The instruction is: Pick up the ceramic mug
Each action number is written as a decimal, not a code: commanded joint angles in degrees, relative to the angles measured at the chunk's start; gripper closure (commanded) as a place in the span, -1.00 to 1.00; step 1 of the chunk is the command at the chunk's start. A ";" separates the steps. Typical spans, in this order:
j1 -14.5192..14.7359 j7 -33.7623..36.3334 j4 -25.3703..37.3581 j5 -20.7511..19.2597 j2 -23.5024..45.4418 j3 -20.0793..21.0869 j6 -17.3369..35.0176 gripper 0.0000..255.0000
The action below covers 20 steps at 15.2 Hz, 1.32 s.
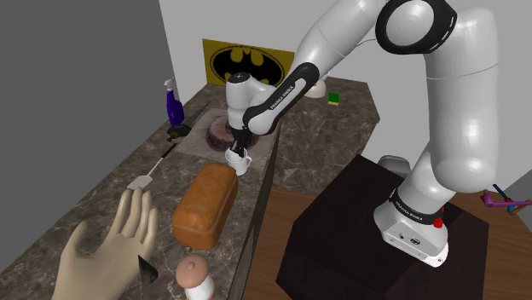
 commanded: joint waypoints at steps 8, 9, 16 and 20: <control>-0.23 -0.40 -0.22 0.48 -1.22 0.37 -0.98 1.00; -0.35 -0.63 -0.29 0.73 -1.83 0.55 -1.51 1.00; -1.13 -2.20 -0.41 2.53 -5.90 1.71 -5.34 1.00; -1.50 -3.10 -0.21 3.56 -8.08 2.27 -7.62 1.00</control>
